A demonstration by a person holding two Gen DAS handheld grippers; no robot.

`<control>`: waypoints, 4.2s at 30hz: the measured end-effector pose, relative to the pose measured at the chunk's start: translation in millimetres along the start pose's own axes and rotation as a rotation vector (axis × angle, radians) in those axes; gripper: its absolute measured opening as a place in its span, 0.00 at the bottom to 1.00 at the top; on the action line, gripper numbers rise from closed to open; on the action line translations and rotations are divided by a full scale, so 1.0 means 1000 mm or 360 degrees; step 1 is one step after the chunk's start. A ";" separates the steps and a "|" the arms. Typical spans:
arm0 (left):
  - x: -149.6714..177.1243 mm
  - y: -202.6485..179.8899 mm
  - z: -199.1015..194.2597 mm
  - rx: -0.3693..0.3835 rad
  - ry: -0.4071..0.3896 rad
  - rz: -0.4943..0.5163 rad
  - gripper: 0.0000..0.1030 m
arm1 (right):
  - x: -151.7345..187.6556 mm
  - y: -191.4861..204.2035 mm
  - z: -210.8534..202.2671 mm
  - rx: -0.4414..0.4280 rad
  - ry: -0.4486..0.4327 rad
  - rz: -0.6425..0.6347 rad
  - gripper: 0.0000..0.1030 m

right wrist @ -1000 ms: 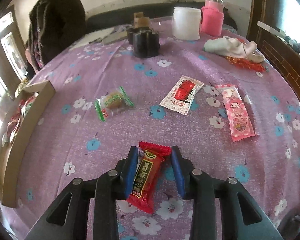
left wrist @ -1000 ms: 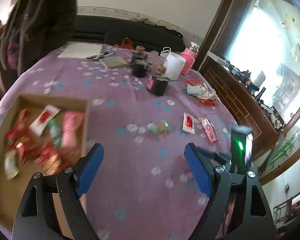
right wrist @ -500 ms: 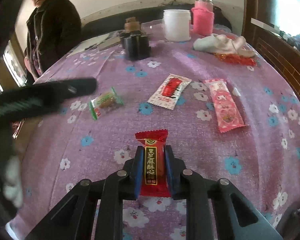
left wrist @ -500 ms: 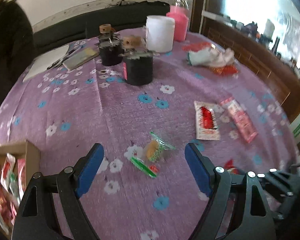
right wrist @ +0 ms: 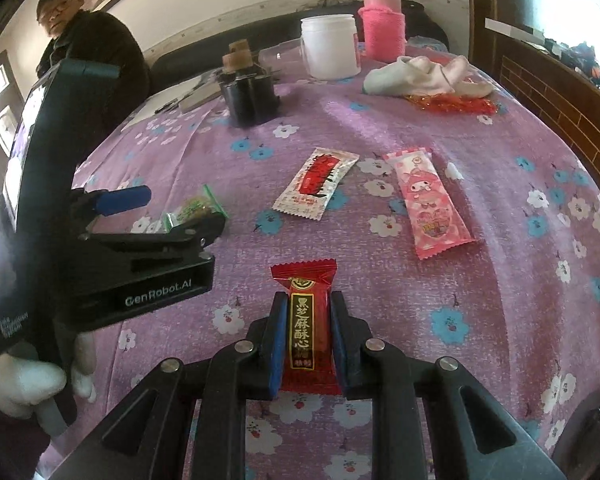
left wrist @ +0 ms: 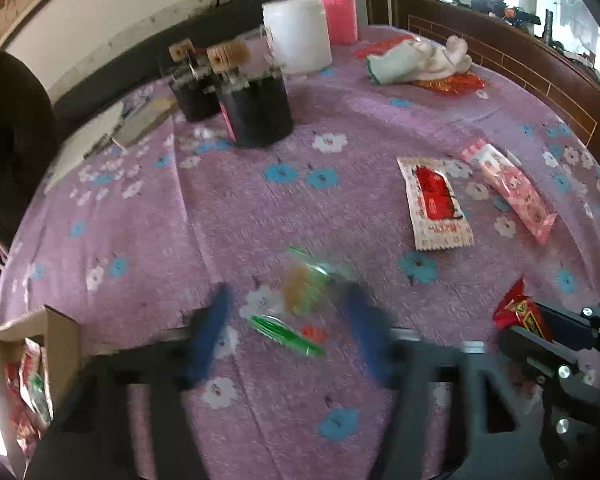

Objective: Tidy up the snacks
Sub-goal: 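Grasp the green-wrapped candy with the left tool while the right tool holds the red bar, then carry both candies to the tray and open both tools to release them, then move both tools back and grasp the pink character candy bar with the right tool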

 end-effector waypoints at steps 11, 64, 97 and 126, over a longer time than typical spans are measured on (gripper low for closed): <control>-0.005 0.003 -0.030 0.0063 -0.0058 -0.0143 0.34 | -0.003 -0.013 -0.001 -0.0098 0.0005 0.0201 0.20; 0.208 0.261 -0.202 -0.0430 -0.0109 -0.1114 0.35 | 0.029 0.309 -0.030 -0.0796 0.0169 -0.0457 0.19; 0.180 0.245 -0.245 -0.0731 -0.0226 -0.0866 0.57 | 0.036 0.322 -0.043 -0.0784 0.0101 -0.0528 0.35; 0.120 0.139 -0.226 -0.0590 -0.0205 -0.0440 0.57 | 0.005 0.161 -0.039 -0.0490 0.0004 -0.0257 0.41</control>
Point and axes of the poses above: each gripper's, at about its wrist camera, not at the fingertips, and z roughly the way its jaws point, y to its left, x to its underside, the point moved 6 cm from there along z, roughly the way its jaws point, and after that the axes turned 14 degrees about -y, right-handed, at the moved point
